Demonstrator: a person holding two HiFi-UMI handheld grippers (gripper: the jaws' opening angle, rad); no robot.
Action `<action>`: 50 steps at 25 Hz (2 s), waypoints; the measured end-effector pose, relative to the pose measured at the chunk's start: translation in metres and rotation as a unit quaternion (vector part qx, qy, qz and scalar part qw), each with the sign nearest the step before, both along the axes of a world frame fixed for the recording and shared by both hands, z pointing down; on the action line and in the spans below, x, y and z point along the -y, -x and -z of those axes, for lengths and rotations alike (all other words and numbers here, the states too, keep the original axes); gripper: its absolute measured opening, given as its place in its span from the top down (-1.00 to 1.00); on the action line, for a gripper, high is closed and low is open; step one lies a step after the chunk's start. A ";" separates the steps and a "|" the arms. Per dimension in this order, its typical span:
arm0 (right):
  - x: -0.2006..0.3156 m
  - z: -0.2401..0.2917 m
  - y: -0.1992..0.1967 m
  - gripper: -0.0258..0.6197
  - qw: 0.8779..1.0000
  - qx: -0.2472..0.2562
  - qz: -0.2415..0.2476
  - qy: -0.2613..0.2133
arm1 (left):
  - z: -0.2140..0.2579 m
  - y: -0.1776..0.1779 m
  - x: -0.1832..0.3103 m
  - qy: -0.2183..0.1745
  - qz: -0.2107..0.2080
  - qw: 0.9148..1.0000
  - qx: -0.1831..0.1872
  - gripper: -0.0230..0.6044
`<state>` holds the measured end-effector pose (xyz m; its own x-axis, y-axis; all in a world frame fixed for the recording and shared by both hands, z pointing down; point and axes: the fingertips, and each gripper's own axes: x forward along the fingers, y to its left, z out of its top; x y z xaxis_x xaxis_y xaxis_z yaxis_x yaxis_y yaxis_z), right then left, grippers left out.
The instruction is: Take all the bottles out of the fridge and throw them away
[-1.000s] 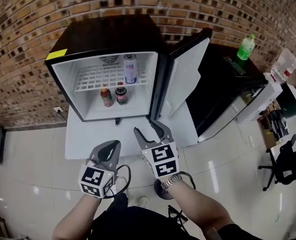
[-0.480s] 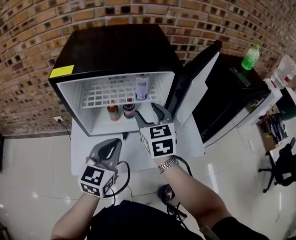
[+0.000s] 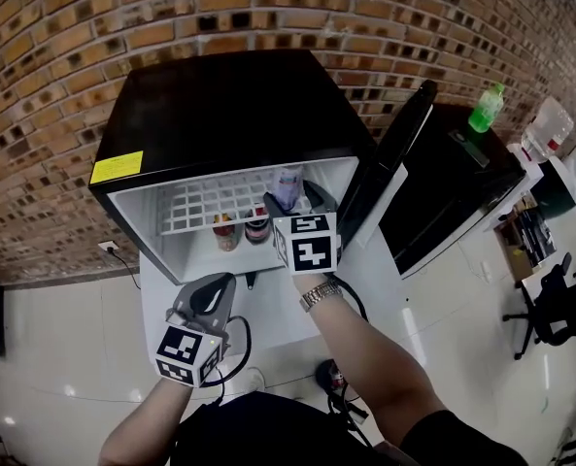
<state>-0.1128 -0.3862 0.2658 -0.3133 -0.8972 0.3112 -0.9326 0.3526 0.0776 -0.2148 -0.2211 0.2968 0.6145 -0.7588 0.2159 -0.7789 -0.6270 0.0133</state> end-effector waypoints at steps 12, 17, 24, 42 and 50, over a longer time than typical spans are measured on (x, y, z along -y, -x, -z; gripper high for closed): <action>0.026 -0.009 0.003 0.09 1.000 -0.005 -0.010 0.006 | -0.009 0.016 0.022 0.010 -0.006 1.000 -0.004 0.92; 0.015 -0.008 0.005 0.10 1.000 -0.005 -0.001 0.001 | -0.009 0.013 0.020 0.009 -0.006 1.000 -0.004 0.92; -0.025 -0.004 0.010 0.10 0.999 0.002 0.032 -0.008 | -0.009 0.000 0.003 0.010 -0.004 1.000 -0.003 0.92; -0.189 -0.038 -0.086 0.10 0.998 -0.001 0.066 0.015 | -0.028 -0.122 -0.096 0.021 -0.037 0.999 0.003 0.91; -0.275 -0.100 -0.156 0.10 0.997 0.006 0.039 0.071 | -0.067 -0.196 -0.161 0.062 -0.087 0.994 0.028 0.91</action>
<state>0.0431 -0.1108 0.3659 -0.3845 -0.8168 0.4302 -0.9025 0.4306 0.0111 -0.0193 -0.0597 0.3642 0.7185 -0.6070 0.3395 -0.6602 -0.7488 0.0585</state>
